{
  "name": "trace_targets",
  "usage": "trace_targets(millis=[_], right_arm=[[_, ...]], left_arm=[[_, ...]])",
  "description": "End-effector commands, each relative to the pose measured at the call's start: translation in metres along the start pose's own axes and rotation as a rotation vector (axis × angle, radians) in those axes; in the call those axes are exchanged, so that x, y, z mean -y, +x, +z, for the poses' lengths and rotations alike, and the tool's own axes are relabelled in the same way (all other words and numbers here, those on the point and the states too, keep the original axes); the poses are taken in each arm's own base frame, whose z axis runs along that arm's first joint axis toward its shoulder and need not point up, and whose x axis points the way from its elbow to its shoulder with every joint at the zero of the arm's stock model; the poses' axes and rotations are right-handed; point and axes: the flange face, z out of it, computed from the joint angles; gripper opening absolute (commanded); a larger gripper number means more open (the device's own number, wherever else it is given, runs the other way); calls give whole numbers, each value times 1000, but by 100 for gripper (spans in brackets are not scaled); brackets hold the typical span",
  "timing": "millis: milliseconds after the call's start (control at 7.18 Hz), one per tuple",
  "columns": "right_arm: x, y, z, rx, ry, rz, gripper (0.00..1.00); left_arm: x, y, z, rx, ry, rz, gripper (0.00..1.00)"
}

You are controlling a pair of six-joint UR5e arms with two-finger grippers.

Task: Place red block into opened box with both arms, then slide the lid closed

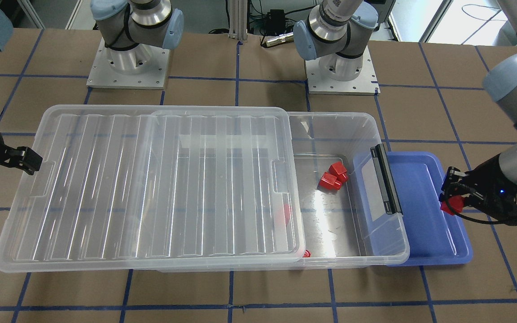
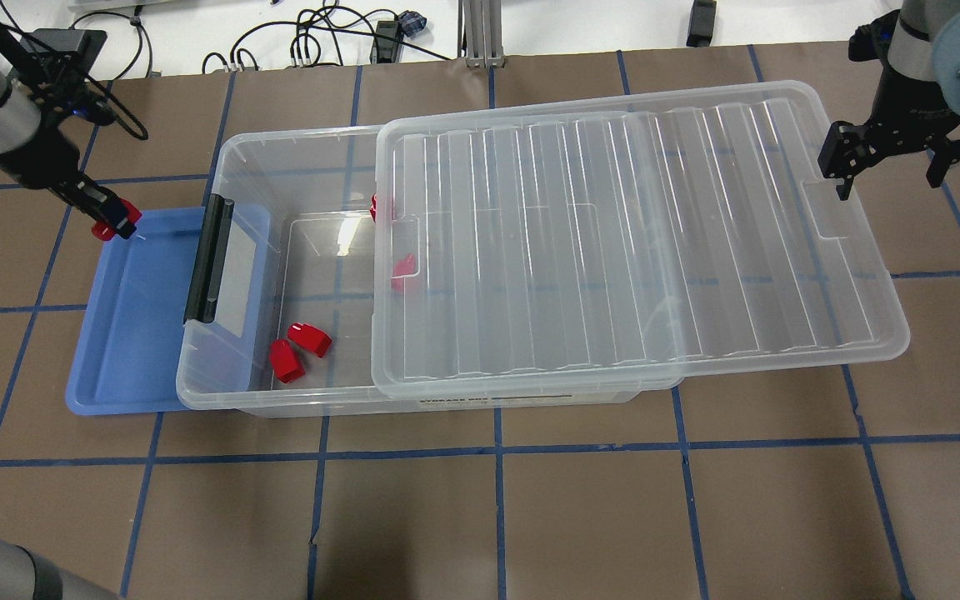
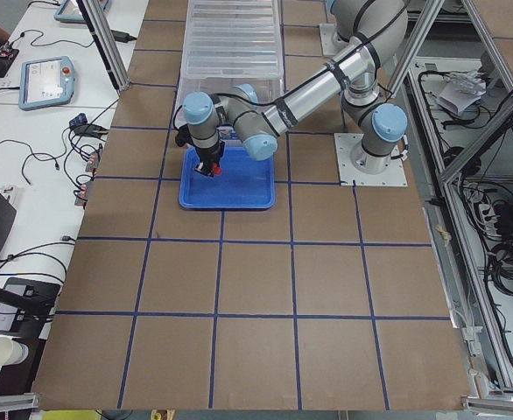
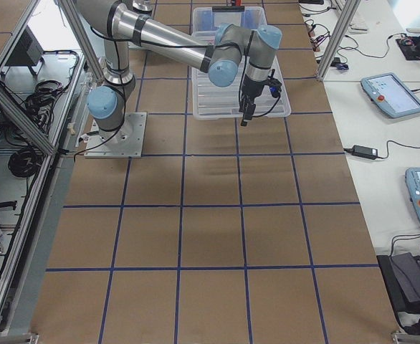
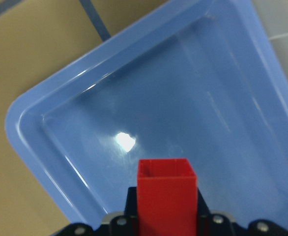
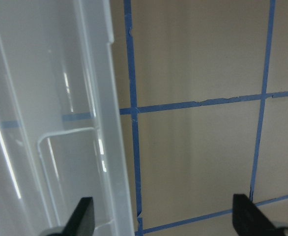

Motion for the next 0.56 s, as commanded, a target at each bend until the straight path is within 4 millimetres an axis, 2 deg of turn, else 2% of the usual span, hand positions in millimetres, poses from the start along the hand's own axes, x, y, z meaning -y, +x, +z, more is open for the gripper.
trace_targets(millis=[0, 279, 418], right_arm=[[-29, -4, -48, 44, 22, 0, 100], [-47, -6, -60, 70, -2, -4, 100], [-47, -5, -57, 70, -17, -6, 100]], left_arm=[[47, 82, -54, 3, -24, -89, 0], [83, 174, -28, 1, -65, -200, 0], [83, 197, -7, -12, -98, -230, 0]])
